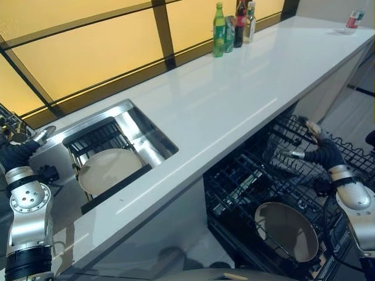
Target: Pick up plates and place into dishwasher.
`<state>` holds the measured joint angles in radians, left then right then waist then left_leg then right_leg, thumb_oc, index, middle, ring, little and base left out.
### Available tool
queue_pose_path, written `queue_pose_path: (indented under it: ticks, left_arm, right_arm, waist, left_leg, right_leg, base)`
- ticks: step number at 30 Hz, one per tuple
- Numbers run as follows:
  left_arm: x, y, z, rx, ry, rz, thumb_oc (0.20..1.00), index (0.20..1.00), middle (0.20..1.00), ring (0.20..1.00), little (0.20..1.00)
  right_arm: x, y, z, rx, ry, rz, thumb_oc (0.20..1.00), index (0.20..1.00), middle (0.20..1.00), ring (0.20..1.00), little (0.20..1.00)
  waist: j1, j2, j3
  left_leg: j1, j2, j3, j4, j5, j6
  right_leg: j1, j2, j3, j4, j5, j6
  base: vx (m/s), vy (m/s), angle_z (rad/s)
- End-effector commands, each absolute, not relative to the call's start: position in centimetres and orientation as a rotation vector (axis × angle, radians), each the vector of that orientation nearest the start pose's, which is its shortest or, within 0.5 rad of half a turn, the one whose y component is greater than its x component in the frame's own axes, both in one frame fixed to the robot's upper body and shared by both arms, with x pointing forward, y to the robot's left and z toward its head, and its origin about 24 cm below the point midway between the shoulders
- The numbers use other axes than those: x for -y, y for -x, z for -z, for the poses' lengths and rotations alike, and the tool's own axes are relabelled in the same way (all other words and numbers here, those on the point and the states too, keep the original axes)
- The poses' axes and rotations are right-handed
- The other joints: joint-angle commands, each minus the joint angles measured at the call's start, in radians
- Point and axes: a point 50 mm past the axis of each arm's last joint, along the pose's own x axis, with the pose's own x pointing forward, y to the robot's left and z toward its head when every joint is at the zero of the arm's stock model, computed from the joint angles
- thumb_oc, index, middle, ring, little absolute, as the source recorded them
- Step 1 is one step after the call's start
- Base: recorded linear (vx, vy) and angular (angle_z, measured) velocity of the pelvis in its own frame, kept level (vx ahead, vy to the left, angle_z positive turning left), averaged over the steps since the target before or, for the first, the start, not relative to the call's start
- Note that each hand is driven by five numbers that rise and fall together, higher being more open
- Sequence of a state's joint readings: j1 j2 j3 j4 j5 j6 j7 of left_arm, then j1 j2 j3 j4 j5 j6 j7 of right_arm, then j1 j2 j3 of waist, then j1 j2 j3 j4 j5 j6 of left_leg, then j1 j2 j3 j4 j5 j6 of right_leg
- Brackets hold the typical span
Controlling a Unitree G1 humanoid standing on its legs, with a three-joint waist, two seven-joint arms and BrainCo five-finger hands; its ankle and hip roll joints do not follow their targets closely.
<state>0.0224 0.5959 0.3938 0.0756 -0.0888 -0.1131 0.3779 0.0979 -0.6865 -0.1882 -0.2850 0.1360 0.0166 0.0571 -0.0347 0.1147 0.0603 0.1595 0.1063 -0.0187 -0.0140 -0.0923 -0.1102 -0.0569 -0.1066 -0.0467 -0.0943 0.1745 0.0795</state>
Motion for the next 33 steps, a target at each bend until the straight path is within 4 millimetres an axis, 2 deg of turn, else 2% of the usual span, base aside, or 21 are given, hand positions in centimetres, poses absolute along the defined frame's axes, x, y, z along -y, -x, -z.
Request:
queue_pose_path:
  ticks: [1, 2, 7, 11, 17, 19, 22, 25, 30, 33]
  left_arm:
    - [-36.6, -21.5, -13.9, 0.212, -0.690, -0.691, 1.000, 1.000, 1.000, 1.000, 1.000]
    - [-36.8, -21.4, -13.7, 0.197, -0.695, -0.687, 1.000, 1.000, 1.000, 1.000, 1.000]
    - [-36.9, -21.5, -13.3, 0.146, -0.730, -0.660, 1.000, 1.000, 1.000, 1.000, 1.000]
    - [-36.2, -22.6, -13.2, 0.144, -0.778, -0.624, 1.000, 1.000, 1.000, 1.000, 1.000]
    - [-36.5, -23.2, -14.5, 0.148, -0.877, -0.613, 1.000, 1.000, 1.000, 1.000, 1.000]
    - [-36.8, -23.4, -14.8, 0.134, -0.927, -0.613, 1.000, 1.000, 1.000, 1.000, 1.000]
    - [-37.3, -23.7, -14.9, 0.121, -0.937, -0.598, 1.000, 1.000, 1.000, 1.000, 1.000]
    - [-37.5, -24.2, -14.7, 0.106, -0.942, -0.591, 1.000, 1.000, 1.000, 1.000, 1.000]
    - [-37.6, -25.0, -12.9, 0.049, -0.931, -0.540, 1.000, 1.000, 1.000, 1.000, 1.000]
    - [-38.2, -25.3, -11.7, -0.043, -0.818, -0.530, 1.000, 1.000, 1.000, 1.000, 1.000]
  right_arm:
    - [24.7, -23.2, -19.3, 0.503, 0.486, -0.104, 1.000, 1.000, 1.000, 1.000, 1.000]
    - [24.6, -23.2, -19.4, 0.514, 0.482, -0.114, 1.000, 1.000, 1.000, 1.000, 1.000]
    - [24.2, -22.8, -19.4, 0.556, 0.455, -0.146, 1.000, 1.000, 1.000, 1.000, 1.000]
    - [24.4, -23.0, -19.8, 0.577, 0.465, -0.138, 1.000, 1.000, 1.000, 1.000, 1.000]
    - [24.5, -23.2, -20.0, 0.586, 0.461, -0.125, 1.000, 1.000, 1.000, 1.000, 1.000]
    - [24.4, -23.3, -20.0, 0.586, 0.461, -0.125, 1.000, 1.000, 1.000, 1.000, 1.000]
    - [24.4, -23.4, -19.8, 0.572, 0.465, -0.134, 1.000, 1.000, 1.000, 1.000, 1.000]
    - [24.1, -23.6, -19.7, 0.564, 0.474, -0.143, 1.000, 1.000, 1.000, 1.000, 1.000]
    - [23.8, -24.2, -20.2, 0.564, 0.505, -0.164, 1.000, 1.000, 1.000, 1.000, 1.000]
    - [23.6, -24.5, -20.9, 0.584, 0.523, -0.172, 1.000, 1.000, 1.000, 1.000, 1.000]
  waist:
    - [0.035, -0.061, -0.007]
    - [0.038, -0.060, -0.005]
    - [0.024, -0.057, -0.009]
    - [0.007, -0.056, 0.013]
    - [0.004, -0.064, 0.042]
    - [0.003, -0.062, 0.050]
    - [0.003, -0.063, 0.054]
    - [0.005, -0.069, 0.054]
    - [-0.004, -0.066, 0.070]
    - [-0.018, -0.060, 0.097]
  left_leg:
    - [-0.159, -0.019, -0.149, 0.056, 0.157, -0.010]
    - [-0.158, -0.021, -0.156, 0.054, 0.153, -0.007]
    - [-0.140, -0.024, -0.098, 0.007, 0.144, 0.002]
    - [-0.151, -0.063, -0.070, 0.015, 0.121, 0.018]
    - [-0.169, -0.122, -0.034, 0.036, 0.088, 0.058]
    - [-0.171, -0.125, -0.023, 0.038, 0.084, 0.068]
    - [-0.165, -0.124, -0.006, 0.039, 0.076, 0.078]
    - [-0.174, -0.131, -0.002, 0.050, 0.072, 0.078]
    - [-0.205, -0.135, 0.007, 0.070, 0.064, 0.076]
    - [-0.219, -0.133, 0.019, 0.066, 0.070, 0.073]
  right_leg:
    - [0.082, -0.004, 0.074, 0.130, -0.186, -0.008]
    - [0.080, -0.005, 0.081, 0.134, -0.188, -0.006]
    - [0.078, -0.042, 0.080, 0.136, -0.190, 0.025]
    - [0.039, -0.100, 0.089, 0.151, -0.168, 0.065]
    - [-0.001, -0.192, 0.108, 0.143, -0.110, 0.133]
    - [-0.017, -0.199, 0.104, 0.171, -0.114, 0.133]
    - [-0.023, -0.183, 0.077, 0.223, -0.160, 0.129]
    - [-0.029, -0.191, 0.073, 0.212, -0.140, 0.128]
    - [-0.059, -0.194, 0.090, 0.193, -0.115, 0.131]
    - [-0.081, -0.189, 0.110, 0.190, -0.103, 0.127]
  base:
    - [0.08, 0.158, -0.30]
    - [0.11, 0.247, -0.49]
    - [0.08, 0.238, -0.32]
    - [0.02, 0.311, 0.02]
    - [0.03, 0.240, -0.06]
    - [0.03, 0.191, 0.02]
    - [0.08, 0.129, 0.02]
    - [0.05, 0.075, -0.01]
    - [0.00, 0.087, -0.03]
    - [-0.07, 0.087, -0.07]
